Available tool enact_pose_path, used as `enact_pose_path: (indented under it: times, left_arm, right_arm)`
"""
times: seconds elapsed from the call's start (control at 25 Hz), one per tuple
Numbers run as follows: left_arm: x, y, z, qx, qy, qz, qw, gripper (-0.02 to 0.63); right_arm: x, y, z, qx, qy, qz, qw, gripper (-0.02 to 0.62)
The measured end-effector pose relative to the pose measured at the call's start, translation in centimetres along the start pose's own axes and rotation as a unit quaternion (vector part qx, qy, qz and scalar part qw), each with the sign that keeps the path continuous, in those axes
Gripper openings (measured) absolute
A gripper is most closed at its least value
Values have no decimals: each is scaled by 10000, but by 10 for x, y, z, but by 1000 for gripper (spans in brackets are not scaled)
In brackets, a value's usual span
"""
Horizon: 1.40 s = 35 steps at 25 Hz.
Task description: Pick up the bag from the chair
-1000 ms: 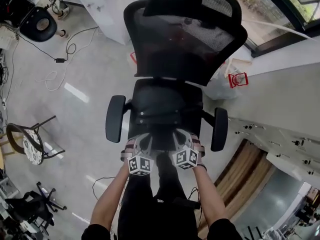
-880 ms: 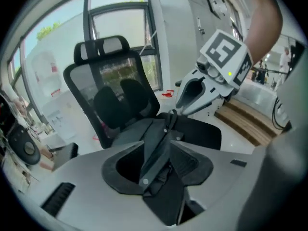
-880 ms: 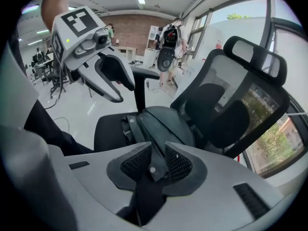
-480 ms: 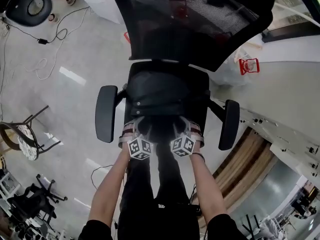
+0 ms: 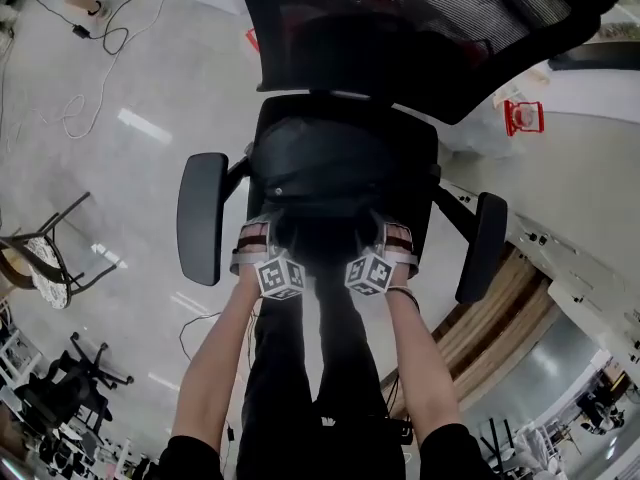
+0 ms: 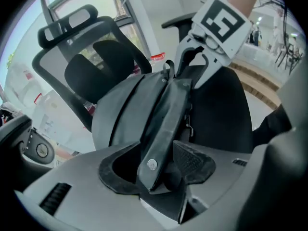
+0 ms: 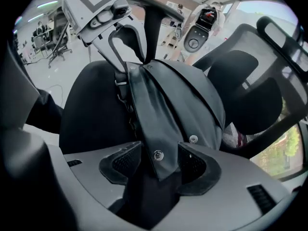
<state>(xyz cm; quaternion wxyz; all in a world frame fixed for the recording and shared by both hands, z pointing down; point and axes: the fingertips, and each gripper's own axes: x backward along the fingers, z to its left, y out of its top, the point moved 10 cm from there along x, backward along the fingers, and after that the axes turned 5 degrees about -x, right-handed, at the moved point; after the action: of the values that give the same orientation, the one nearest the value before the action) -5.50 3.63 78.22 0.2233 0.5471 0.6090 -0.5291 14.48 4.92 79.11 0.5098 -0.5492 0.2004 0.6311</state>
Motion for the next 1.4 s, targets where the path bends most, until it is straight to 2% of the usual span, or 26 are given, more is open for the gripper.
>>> enact_pose_path:
  times: [0.2, 0.4, 0.56, 0.76, 1.0, 1.2, 1.4]
  left_arm:
    - [-11, -13, 2, 19, 14, 113, 9999, 213]
    - [-19, -21, 0, 193, -61, 186, 9996, 213]
    - [-23, -21, -1, 87, -56, 135, 9999, 213]
    - [-29, -23, 6, 375, -71, 45, 9993, 209]
    - [-31, -23, 8, 528, -335, 93, 9980, 170]
    - [-27, -21, 12, 771, -358, 153, 9963, 119]
    - [-16, -17, 11, 970, -685, 311, 9924, 69]
  right_arm:
    - [-16, 1, 2, 545, -54, 160, 9984, 218]
    - [-28, 4, -1, 680, -166, 316, 9970, 219]
    - [-31, 3, -5, 702, -108, 359, 9968, 218]
    - [-30, 2, -8, 794, 110, 239, 9965, 138]
    - [-27, 4, -10, 713, 276, 254, 9967, 87]
    - [-20, 8, -17, 518, 376, 188, 9978, 55]
    - [-6, 7, -14, 243, 573, 224, 9978, 38]
